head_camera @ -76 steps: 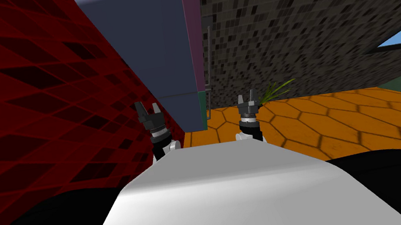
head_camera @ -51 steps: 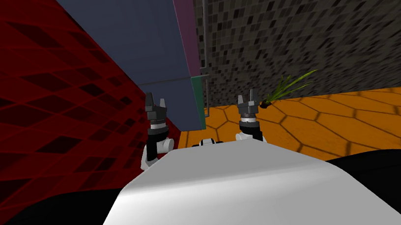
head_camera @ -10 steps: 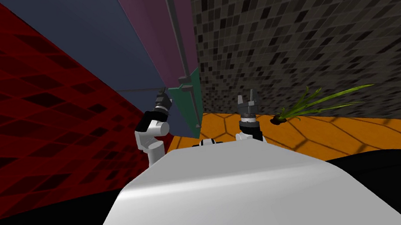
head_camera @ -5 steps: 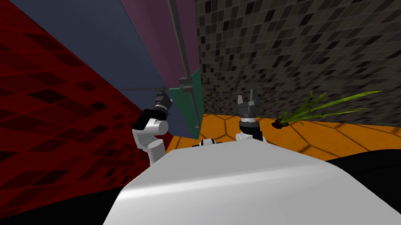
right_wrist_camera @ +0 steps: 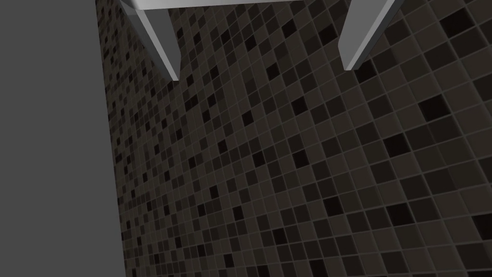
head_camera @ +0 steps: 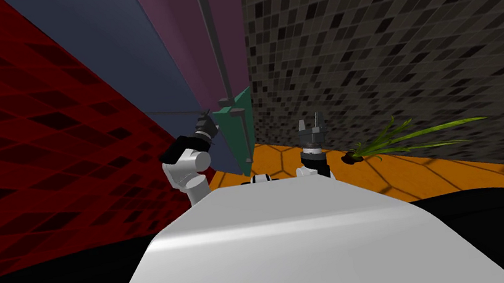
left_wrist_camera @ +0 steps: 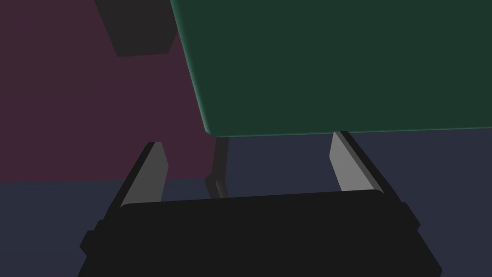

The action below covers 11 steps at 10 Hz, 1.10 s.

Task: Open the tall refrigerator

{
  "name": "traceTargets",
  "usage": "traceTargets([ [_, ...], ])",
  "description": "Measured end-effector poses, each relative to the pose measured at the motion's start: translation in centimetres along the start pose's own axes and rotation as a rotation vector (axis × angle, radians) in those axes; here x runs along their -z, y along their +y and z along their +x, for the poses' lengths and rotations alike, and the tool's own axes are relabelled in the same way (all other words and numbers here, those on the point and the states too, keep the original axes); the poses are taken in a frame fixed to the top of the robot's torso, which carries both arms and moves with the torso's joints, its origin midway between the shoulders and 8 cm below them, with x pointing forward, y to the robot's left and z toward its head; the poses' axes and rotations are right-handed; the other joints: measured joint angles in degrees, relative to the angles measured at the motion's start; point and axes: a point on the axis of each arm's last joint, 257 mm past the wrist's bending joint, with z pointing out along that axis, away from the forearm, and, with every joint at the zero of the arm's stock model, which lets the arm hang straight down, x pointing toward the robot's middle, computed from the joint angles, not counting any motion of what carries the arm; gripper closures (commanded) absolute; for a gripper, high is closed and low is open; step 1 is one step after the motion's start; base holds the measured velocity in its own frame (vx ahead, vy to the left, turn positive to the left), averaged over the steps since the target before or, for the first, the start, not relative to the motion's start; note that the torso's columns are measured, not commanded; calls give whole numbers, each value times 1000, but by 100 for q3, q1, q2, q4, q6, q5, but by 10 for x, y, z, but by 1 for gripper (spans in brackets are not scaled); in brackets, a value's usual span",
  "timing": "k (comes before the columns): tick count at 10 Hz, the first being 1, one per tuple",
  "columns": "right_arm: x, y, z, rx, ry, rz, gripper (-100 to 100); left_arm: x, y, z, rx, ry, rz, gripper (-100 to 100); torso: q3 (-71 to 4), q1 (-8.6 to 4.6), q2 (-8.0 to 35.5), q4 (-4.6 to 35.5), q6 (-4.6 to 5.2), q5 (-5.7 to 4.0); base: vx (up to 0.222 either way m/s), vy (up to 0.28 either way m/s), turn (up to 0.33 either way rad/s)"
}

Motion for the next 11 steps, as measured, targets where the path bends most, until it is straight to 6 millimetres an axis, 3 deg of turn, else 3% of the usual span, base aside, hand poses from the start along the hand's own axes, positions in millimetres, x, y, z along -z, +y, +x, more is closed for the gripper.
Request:
traceTargets([
  [11, 0, 0, 0, 0, 0, 0, 0, 13, -19, 15, 57, 12, 24, -100, 0, -4, 13, 21, 0, -11, 5, -7, 4],
])
